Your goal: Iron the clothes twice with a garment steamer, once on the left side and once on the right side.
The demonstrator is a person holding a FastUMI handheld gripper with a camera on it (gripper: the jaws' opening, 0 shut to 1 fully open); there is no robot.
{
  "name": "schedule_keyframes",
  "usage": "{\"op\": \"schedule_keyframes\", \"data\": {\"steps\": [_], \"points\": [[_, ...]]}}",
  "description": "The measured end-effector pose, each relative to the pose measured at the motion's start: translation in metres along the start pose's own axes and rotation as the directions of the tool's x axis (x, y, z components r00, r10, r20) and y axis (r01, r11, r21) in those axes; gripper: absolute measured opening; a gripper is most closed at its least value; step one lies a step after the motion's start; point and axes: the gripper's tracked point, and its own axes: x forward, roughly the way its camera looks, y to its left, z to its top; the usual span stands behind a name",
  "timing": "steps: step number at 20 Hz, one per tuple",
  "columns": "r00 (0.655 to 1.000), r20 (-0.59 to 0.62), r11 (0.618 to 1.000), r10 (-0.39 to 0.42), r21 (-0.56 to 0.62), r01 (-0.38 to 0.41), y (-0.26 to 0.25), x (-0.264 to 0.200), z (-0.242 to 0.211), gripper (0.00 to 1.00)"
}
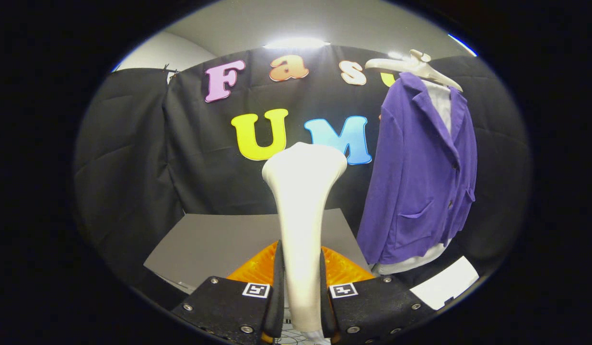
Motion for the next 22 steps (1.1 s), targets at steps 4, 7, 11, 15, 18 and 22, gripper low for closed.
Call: {"op": "schedule_keyframes", "data": {"steps": [4, 7, 11, 15, 18, 22], "points": [[0.999, 0.049, 1.000, -0.018, -0.013, 0.019, -0.026, -0.038, -0.030, 0.31], [0.995, 0.099, 1.000, -0.010, -0.026, 0.013, -0.040, -0.061, -0.045, 0.31], [0.986, 0.165, 0.998, -0.016, -0.057, 0.025, -0.057, -0.088, -0.060, 0.31], [0.972, 0.234, 0.994, -0.002, -0.105, 0.027, -0.069, -0.109, -0.078, 0.31], [0.966, 0.259, 0.992, 0.002, -0.121, 0.031, -0.072, -0.124, -0.089, 0.31], [0.962, 0.275, 0.993, 0.005, -0.119, 0.029, -0.075, -0.130, -0.086, 0.31]]}}
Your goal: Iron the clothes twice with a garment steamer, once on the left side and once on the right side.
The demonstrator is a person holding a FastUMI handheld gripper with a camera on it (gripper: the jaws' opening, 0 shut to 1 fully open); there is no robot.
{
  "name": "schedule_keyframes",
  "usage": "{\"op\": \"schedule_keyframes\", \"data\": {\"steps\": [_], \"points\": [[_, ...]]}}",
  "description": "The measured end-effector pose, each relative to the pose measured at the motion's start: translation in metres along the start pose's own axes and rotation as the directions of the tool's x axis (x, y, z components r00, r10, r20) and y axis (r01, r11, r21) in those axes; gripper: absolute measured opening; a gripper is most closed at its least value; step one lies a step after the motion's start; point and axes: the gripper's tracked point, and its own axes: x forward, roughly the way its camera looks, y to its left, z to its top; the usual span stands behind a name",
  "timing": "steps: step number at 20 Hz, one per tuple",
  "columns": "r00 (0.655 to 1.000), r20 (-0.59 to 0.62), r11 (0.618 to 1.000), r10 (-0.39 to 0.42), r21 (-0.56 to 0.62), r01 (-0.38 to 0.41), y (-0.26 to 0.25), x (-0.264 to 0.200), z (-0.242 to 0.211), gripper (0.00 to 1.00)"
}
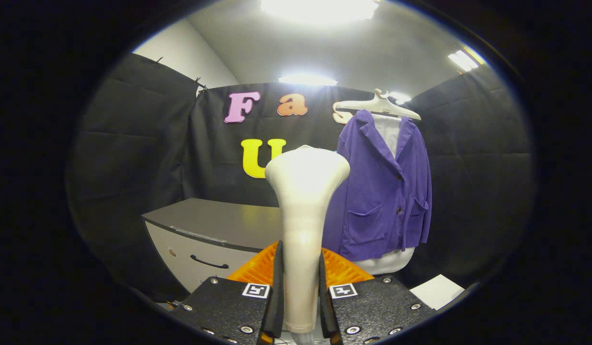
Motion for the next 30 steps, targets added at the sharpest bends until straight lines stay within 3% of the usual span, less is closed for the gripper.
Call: {"op": "schedule_keyframes", "data": {"steps": [9, 19, 25, 30], "points": [[0.993, 0.081, 0.996, -0.088, 0.035, 0.086, -0.028, 0.047, 0.079, 0.31], [0.964, 0.162, 0.977, -0.212, 0.036, 0.209, -0.079, 0.141, 0.151, 0.30], [0.950, 0.167, 0.964, -0.265, 0.054, 0.260, -0.122, 0.195, 0.177, 0.31], [0.949, 0.133, 0.957, -0.287, 0.087, 0.277, -0.153, 0.229, 0.167, 0.31]]}}
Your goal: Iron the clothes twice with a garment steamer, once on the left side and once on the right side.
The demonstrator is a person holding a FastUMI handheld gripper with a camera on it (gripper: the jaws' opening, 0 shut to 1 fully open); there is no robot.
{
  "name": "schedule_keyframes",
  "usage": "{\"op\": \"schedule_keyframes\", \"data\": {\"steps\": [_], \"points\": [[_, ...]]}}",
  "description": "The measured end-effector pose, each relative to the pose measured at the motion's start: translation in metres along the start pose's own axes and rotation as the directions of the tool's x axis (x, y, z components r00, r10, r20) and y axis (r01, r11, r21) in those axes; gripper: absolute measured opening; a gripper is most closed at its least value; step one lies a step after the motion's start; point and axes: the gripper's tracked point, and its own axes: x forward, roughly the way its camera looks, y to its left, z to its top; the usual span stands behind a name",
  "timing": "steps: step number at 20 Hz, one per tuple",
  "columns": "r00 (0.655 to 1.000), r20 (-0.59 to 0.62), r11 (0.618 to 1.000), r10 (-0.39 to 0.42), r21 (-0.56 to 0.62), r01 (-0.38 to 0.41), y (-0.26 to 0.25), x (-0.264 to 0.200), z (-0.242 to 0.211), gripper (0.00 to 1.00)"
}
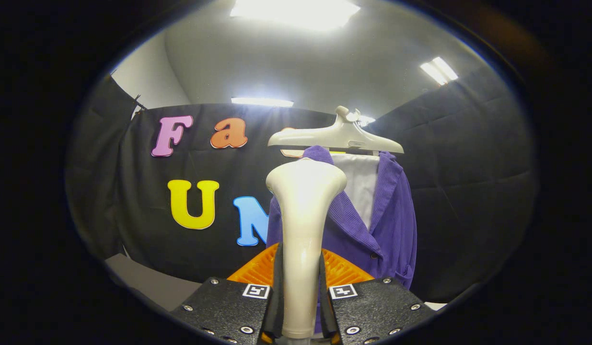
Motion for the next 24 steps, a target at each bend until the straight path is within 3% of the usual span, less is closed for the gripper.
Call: {"op": "schedule_keyframes", "data": {"steps": [8, 24], "points": [[0.996, -0.093, 1.000, -0.015, 0.015, 0.016, -0.020, 0.014, -0.055, 0.31], [0.958, -0.284, 0.999, 0.033, 0.022, -0.028, -0.028, -0.038, -0.189, 0.31]]}}
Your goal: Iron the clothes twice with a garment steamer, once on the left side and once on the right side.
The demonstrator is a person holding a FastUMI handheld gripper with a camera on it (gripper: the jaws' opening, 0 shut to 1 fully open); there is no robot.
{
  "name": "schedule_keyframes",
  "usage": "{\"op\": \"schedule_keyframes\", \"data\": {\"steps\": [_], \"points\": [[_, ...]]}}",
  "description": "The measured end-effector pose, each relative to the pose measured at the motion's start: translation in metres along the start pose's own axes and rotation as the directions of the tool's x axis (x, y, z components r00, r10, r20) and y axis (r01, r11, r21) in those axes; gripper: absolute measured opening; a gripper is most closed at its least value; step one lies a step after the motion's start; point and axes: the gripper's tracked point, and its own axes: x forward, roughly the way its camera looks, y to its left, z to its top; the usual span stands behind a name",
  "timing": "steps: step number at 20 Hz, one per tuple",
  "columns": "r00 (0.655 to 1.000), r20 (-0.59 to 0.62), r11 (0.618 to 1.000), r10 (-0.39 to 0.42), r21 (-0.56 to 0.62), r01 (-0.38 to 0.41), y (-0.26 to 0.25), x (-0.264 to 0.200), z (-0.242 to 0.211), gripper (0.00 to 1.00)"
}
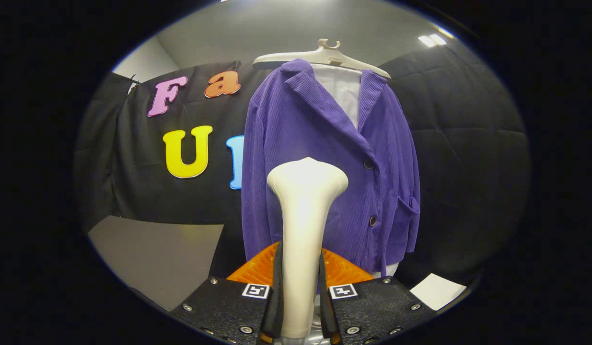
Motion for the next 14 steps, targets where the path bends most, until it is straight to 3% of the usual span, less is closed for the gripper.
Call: {"op": "schedule_keyframes", "data": {"steps": [14], "points": [[0.985, -0.173, 0.999, -0.013, 0.029, 0.018, -0.022, -0.001, -0.122, 0.31]]}}
